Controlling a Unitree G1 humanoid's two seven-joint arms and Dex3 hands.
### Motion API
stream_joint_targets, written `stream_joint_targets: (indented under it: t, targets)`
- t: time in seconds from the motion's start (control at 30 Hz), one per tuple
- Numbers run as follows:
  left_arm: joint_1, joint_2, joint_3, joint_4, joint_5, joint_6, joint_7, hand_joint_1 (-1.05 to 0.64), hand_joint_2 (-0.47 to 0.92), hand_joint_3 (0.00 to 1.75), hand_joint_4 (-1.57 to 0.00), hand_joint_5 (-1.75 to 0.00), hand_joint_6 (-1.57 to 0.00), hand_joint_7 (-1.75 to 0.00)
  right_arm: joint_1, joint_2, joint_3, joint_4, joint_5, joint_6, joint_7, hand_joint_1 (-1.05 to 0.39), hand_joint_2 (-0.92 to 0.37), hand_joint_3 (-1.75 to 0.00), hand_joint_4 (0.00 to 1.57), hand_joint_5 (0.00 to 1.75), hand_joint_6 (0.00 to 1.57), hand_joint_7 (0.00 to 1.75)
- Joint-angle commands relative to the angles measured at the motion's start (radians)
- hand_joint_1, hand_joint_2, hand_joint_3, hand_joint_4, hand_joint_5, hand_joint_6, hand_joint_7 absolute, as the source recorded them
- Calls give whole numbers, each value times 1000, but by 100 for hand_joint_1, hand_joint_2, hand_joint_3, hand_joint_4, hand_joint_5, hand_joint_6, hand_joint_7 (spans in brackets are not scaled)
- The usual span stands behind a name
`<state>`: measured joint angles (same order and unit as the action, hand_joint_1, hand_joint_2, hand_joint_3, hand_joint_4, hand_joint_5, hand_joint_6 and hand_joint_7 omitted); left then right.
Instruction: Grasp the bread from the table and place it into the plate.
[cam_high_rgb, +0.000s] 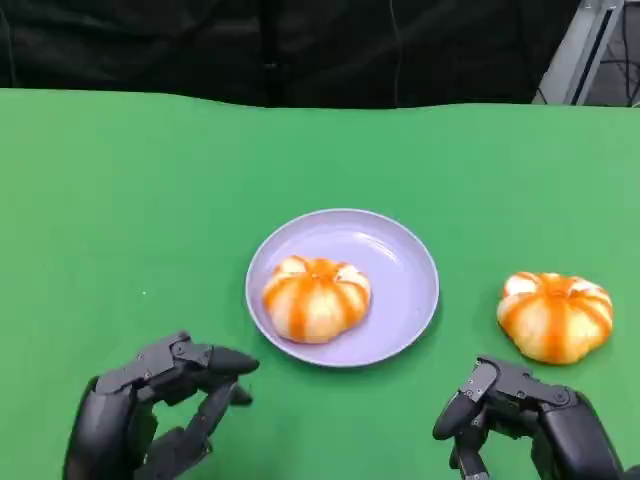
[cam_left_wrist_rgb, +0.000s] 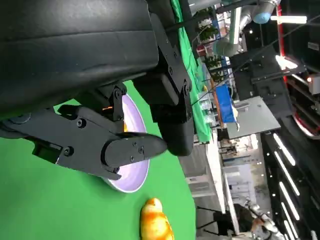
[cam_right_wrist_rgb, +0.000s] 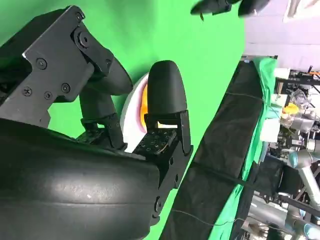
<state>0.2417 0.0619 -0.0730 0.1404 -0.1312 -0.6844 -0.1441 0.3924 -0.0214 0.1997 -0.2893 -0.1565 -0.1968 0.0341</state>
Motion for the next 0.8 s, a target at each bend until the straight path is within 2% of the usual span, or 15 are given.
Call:
stream_joint_targets:
  t: [0.03,0.17,0.4,0.67,0.8]
  targets:
    - [12,-5,20,5,3,9,-6,-10,58,112,-84,-162,-82,-136,1,-11,-11,-6,2,2,-3,5,-30,-145,76,160,80,135]
    - [5,2,30,19,18,20,-18,-10,52,123,-81,-172,-77,-148,3,-8,-11,-6,3,2,-5,5,-29,-145,76,159,80,135]
    - [-12,0,35,51,7,-11,-58,-12,53,119,-80,-173,-76,-151,3,-7,-14,-5,7,0,-3,6,-27,-149,77,159,80,136]
    - [-16,-5,42,64,11,-37,-68,-14,56,112,-81,-174,-76,-152,4,-4,-10,-10,0,4,-7,4,-29,-146,76,159,80,135]
    - [-11,-5,39,44,-3,4,-73,-14,55,114,-81,-173,-77,-151,3,-9,-16,-11,7,4,-1,4,-30,-143,76,159,79,134]
